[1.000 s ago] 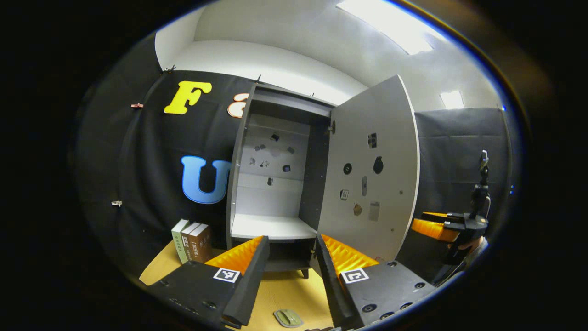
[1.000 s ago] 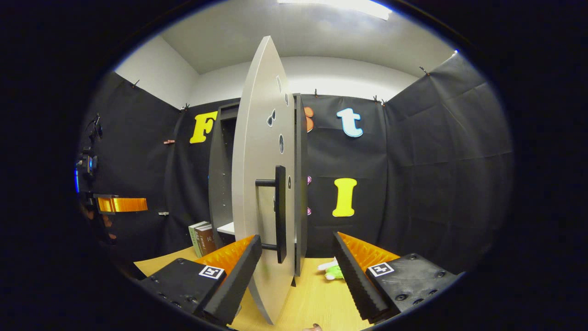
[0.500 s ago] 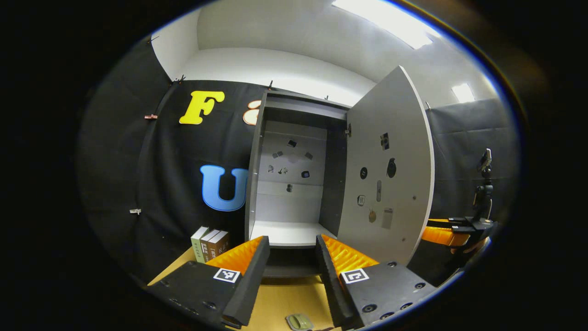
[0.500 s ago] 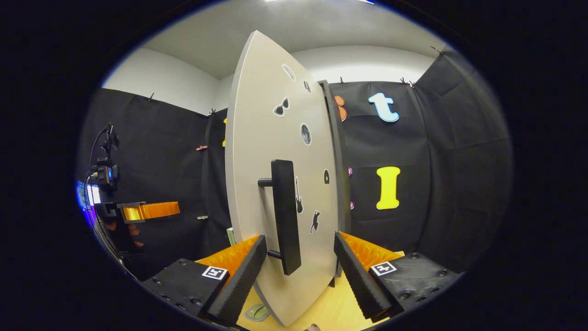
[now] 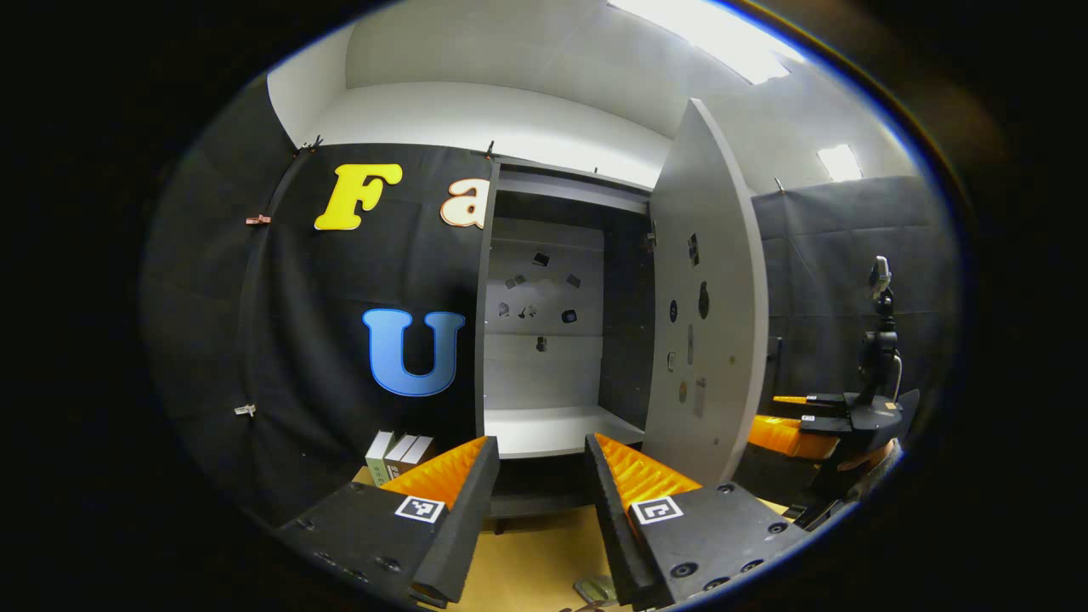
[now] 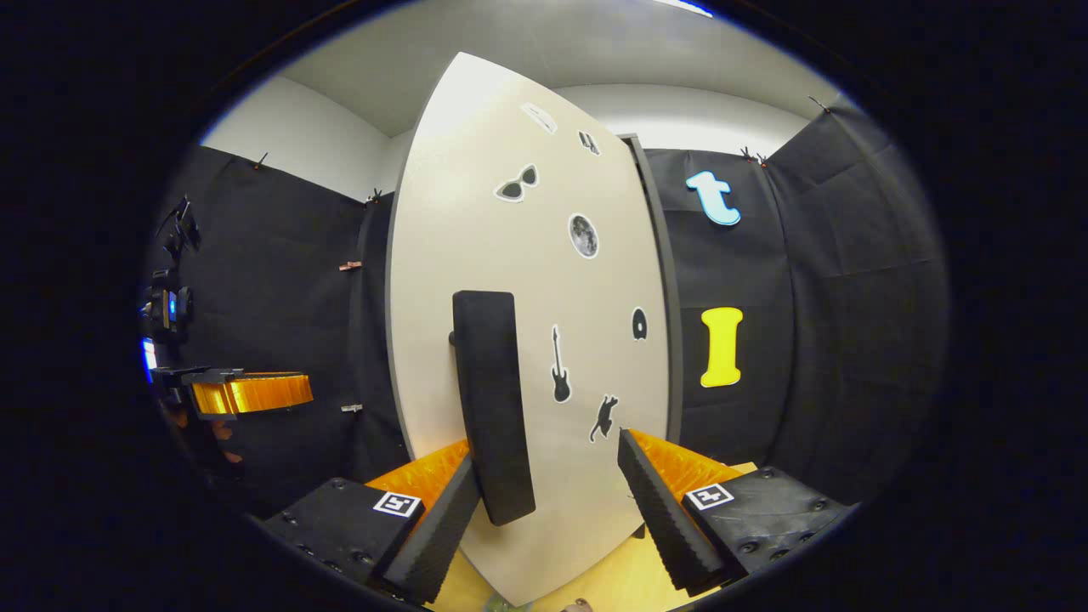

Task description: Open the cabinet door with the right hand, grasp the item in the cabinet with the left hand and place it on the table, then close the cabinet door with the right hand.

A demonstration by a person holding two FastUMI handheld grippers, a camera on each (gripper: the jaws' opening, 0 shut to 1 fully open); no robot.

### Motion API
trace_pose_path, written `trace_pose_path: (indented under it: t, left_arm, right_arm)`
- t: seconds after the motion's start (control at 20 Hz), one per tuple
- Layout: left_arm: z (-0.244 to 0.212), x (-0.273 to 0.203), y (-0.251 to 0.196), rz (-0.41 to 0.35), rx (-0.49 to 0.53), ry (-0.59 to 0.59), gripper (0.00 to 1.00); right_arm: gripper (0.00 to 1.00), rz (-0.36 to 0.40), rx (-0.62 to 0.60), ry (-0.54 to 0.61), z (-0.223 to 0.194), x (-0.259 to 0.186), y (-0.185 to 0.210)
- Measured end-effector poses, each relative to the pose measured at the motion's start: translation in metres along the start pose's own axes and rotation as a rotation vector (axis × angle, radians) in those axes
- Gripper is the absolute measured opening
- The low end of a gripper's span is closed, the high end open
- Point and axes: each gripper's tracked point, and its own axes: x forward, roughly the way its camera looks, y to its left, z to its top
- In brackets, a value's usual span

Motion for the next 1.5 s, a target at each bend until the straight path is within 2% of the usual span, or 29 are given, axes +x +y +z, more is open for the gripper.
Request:
trace_pose_path:
  t: [0.1, 0.2, 0.4, 0.6, 0.95, 1.1, 1.15, 1.2, 1.5]
  left_arm:
    - [0.001, 0.0, 0.01, 0.002, 0.006, 0.002, 0.66]
    - [0.001, 0.001, 0.009, -0.011, 0.003, 0.0, 0.66]
    - [-0.003, 0.008, -0.001, -0.032, -0.023, 0.002, 0.66]
    - [-0.006, 0.016, -0.022, -0.048, -0.044, -0.001, 0.67]
    - [-0.013, 0.03, -0.034, 0.038, 0.008, 0.006, 0.67]
    - [-0.014, 0.033, -0.037, 0.06, 0.008, 0.002, 0.77]
    - [-0.014, 0.036, -0.038, 0.064, 0.012, 0.001, 0.92]
    - [-0.015, 0.036, -0.038, 0.069, 0.017, 0.003, 0.98]
    - [-0.004, 0.036, -0.036, 0.102, 0.063, -0.032, 0.98]
  right_arm:
    - [0.97, 0.084, 0.054, -0.002, 0.0, 0.007, 0.038]
    - [0.98, 0.094, 0.032, 0.004, 0.003, 0.004, 0.043]
    - [0.97, 0.02, -0.067, 0.005, 0.003, -0.004, 0.021]
    - [0.97, -0.15, -0.131, -0.003, 0.01, -0.013, -0.02]
    - [0.97, -0.22, -0.134, -0.04, 0.033, -0.023, -0.038]
    - [0.97, -0.223, -0.168, -0.04, 0.034, -0.023, -0.04]
    - [0.97, -0.216, -0.166, -0.04, 0.034, -0.023, -0.04]
    - [0.97, -0.212, -0.161, -0.042, 0.035, -0.023, -0.04]
    - [0.97, -0.214, -0.138, -0.036, 0.035, -0.022, -0.047]
